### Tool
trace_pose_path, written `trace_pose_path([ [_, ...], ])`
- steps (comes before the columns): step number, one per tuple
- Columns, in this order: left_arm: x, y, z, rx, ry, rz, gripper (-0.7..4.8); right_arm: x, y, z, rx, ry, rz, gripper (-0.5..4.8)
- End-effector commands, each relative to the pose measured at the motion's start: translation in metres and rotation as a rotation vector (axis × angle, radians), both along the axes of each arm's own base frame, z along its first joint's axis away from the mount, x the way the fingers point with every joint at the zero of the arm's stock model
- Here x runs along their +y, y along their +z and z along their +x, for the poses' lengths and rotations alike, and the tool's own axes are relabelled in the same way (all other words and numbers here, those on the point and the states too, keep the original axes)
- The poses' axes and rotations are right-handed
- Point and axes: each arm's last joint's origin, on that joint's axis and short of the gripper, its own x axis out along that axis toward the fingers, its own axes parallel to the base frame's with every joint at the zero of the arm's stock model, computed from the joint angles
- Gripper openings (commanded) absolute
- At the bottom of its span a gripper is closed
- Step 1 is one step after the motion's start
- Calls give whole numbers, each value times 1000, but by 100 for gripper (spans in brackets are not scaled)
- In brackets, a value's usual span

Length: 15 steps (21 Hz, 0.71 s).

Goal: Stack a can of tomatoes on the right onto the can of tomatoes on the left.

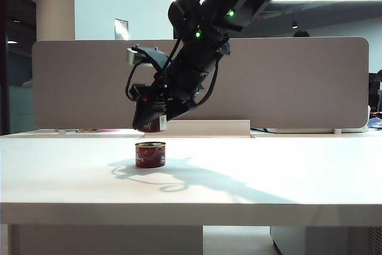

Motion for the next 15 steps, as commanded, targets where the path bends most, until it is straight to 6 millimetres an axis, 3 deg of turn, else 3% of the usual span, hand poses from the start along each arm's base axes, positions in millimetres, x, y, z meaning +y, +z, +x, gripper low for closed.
trace_pose_path([
  [1, -1, 2, 0, -11, -35, -2, -5, 4, 0, 2, -20, 2, 20, 237],
  [11, -1, 1, 0, -7, -36, -2, -6, 6, -10, 4, -8, 2, 16, 244],
  [13, -1, 1, 0, -7, -36, -2, -5, 6, -10, 4, -8, 2, 16, 280],
  [15, -1, 1, 0, -7, -36, -2, -5, 6, -10, 4, -8, 2, 16, 285],
])
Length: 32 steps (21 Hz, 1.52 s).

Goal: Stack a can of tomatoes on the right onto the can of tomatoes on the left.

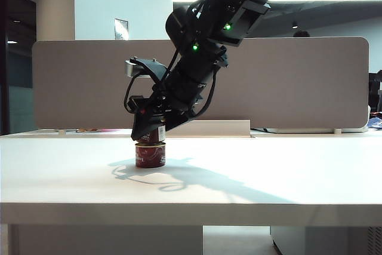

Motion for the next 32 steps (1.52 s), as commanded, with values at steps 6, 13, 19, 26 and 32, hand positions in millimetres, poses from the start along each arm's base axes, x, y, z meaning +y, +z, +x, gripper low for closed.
trace_pose_path([
  [6, 0, 2, 0, -9, -4, 0, -6, 2, 7, 1, -26, 4, 27, 360],
  [13, 0, 2, 0, -9, -4, 0, -6, -1, 25, -1, -77, -24, 36, 406],
  [19, 0, 2, 0, -8, -3, 0, -6, -21, 94, -13, -225, -128, 71, 441],
  [26, 4, 6, 1, -52, 122, 4, -6, -100, 177, -38, -256, -357, 98, -8],
  [32, 4, 11, 0, -109, 122, -1, -6, -162, 184, -79, -268, -473, 164, -8],
])
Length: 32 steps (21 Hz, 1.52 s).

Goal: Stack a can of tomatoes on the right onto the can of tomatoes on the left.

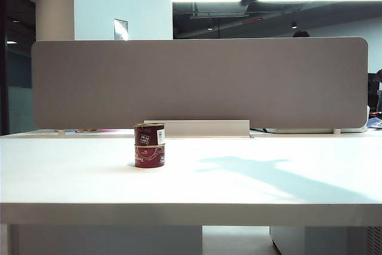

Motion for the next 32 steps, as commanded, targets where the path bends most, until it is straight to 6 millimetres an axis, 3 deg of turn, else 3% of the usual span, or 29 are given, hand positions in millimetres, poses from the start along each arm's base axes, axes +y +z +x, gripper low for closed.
trace_pose_path([
  [1, 0, 3, 0, -25, 4, 0, -6, -24, -11, -25, -5, -44, 18, -8],
  [10, 0, 3, 0, -24, 3, 0, -6, -99, -82, -135, -119, -382, 133, -8],
  [14, 0, 3, 0, -24, 3, 0, -6, -118, -112, -174, -160, -486, 200, -8],
  [18, 0, 3, 0, -24, 3, 0, -6, -125, -141, -205, -184, -482, 215, -8],
  [24, 0, 3, 0, -24, -8, 1, -6, -139, -183, -223, -191, -469, 315, -8],
  [32, 0, 3, 0, -24, -8, 1, -6, -143, -215, -226, -207, -477, 346, -8],
])
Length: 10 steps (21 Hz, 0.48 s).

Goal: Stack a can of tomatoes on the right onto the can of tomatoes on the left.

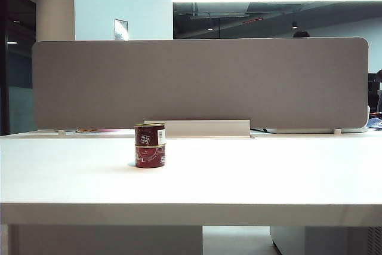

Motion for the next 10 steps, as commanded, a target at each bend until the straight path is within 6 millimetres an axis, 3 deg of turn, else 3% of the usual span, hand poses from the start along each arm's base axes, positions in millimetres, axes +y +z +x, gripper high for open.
trace_pose_path([
  [1, 0, 2, 0, -15, -3, 0, -6, 0, -4, 0, -41, 4, -3, -8],
  [10, 0, 2, 0, -15, -3, 0, -6, -3, -8, 1, -40, -6, -68, -8],
])
